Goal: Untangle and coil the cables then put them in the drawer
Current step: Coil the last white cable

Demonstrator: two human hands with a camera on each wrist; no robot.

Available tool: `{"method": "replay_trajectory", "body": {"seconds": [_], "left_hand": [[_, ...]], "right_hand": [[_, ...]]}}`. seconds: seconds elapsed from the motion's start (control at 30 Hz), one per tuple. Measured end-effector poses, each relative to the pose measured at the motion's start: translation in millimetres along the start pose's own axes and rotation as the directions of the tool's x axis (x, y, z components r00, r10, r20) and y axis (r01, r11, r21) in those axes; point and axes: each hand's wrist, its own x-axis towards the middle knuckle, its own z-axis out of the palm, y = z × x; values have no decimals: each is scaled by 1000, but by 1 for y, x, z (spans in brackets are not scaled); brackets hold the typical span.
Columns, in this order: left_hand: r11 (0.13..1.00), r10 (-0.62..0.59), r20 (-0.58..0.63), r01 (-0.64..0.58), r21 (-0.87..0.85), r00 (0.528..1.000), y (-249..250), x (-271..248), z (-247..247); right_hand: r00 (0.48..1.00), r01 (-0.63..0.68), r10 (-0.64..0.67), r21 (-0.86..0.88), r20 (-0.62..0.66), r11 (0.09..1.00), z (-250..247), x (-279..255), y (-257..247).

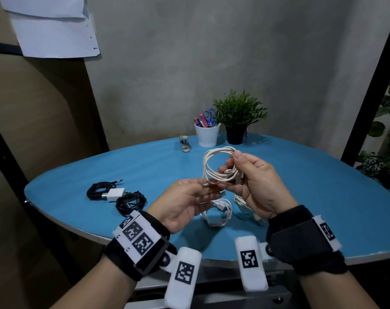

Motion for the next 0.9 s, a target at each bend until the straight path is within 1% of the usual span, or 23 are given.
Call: {"method": "replay_trajectory", "body": {"seconds": [0.1,0.13,0.2,0.23,0.3,0.37,0.4,0.5,0.6,0.7,0.8,0.9], "left_hand": [[1000,2,55,-3,24,998,9,-6,-1],[999,20,49,-22,44,999,12,-8,1],[981,118,-10,-115,155,993,14,-6,8],[956,184,-40,-170,240,982,14,-4,10],[877,308,-68,-255,407,949,15,1,11],[820,360,-66,-282,499,931,17,4,9],[811,354,-62,-273,517,933,17,6,7],[852,301,-60,-240,465,952,16,10,5],[935,230,-105,-190,301,968,12,12,5],[974,181,-158,-154,169,971,10,12,6],[973,192,-165,-167,157,967,11,12,7],[949,253,-154,-214,232,955,11,11,6]], "right_hand": [[1000,-4,4,-32,-26,999,-1,0,2],[1000,-10,9,-43,-24,999,0,-1,3],[1000,-25,24,-72,-14,997,3,-2,5],[999,-34,34,-92,-10,995,4,-3,6],[999,-45,47,-145,6,988,6,-4,8],[998,-46,53,-182,31,982,6,-5,9],[998,-48,56,-176,40,983,5,-6,9],[994,-61,70,-101,81,993,1,-7,9],[984,-93,98,-37,150,995,-1,-8,8],[969,-96,97,-15,226,995,-3,-9,9],[969,-24,45,-91,241,996,-5,-9,14],[977,23,17,-183,211,983,-5,-7,17]]}}
